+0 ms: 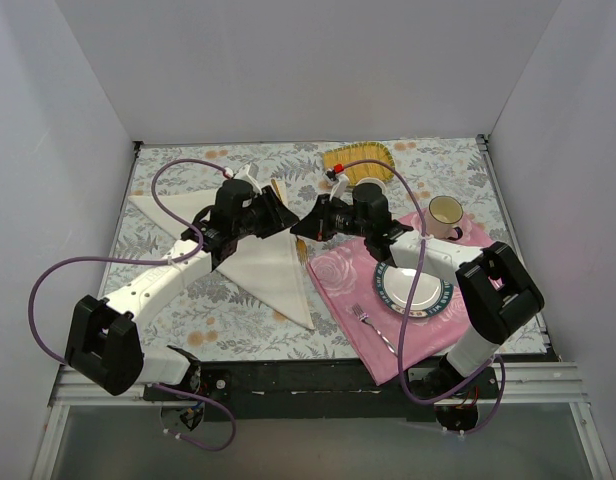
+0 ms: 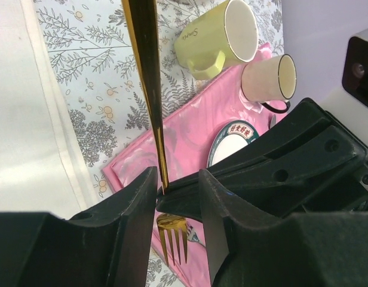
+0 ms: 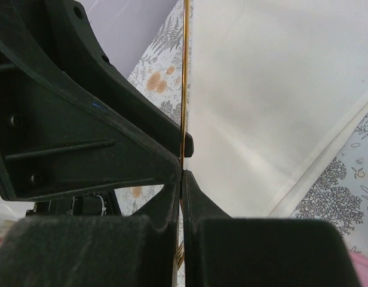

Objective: Fold the napkin, place the utensils inside, and roll it up
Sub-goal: Pass the utensil from the right arm to the left

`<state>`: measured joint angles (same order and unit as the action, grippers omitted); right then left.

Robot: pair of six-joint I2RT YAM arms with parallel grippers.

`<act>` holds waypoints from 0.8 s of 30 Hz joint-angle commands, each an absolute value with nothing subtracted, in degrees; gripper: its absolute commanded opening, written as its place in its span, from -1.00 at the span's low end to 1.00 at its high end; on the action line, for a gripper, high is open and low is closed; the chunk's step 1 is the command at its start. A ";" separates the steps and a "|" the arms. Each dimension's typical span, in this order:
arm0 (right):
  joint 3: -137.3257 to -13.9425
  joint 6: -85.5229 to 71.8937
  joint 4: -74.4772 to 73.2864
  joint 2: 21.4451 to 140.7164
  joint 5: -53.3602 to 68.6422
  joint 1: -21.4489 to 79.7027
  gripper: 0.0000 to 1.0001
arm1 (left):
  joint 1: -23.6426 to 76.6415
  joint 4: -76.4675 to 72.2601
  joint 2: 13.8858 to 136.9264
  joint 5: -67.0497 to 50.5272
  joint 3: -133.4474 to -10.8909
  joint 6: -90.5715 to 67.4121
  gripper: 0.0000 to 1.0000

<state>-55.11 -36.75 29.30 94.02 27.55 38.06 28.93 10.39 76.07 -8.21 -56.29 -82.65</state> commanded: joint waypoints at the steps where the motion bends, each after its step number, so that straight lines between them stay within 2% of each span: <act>1: -58.10 -35.42 31.03 91.23 27.42 38.50 -0.97 | 29.44 11.60 75.32 -5.36 -58.10 -81.56 -0.35; 10: -58.01 -36.56 31.73 91.58 28.92 38.50 -0.97 | 29.53 10.37 75.76 -3.43 -57.66 -82.70 -0.57; 13: -57.66 -36.74 31.64 91.41 29.09 38.58 -0.97 | 29.53 10.02 75.76 -2.64 -57.66 -82.88 -0.81; 14: -57.57 -36.91 31.47 91.49 29.18 38.50 -0.97 | 29.53 10.02 75.76 -2.11 -57.74 -82.88 -0.95; 16: -58.09 -37.00 30.07 91.58 29.18 38.58 -0.96 | 29.44 11.94 76.11 1.38 -59.31 -83.49 -1.00; 17: -58.44 -36.39 26.93 91.84 28.92 38.41 -0.66 | 29.36 13.69 77.07 2.80 -60.28 -84.71 -1.00; 20: -60.64 -33.85 16.67 91.67 26.72 37.53 -0.11 | 28.48 22.39 80.14 7.11 -65.02 -84.72 -1.00; 22: -61.61 -31.91 11.02 90.80 24.79 36.05 0.03 | 25.85 28.55 80.94 8.08 -66.27 -85.43 -1.00; 24: -61.35 -28.67 5.05 88.25 21.64 34.64 0.07 | 21.30 32.93 81.65 8.09 -66.18 -87.17 -1.00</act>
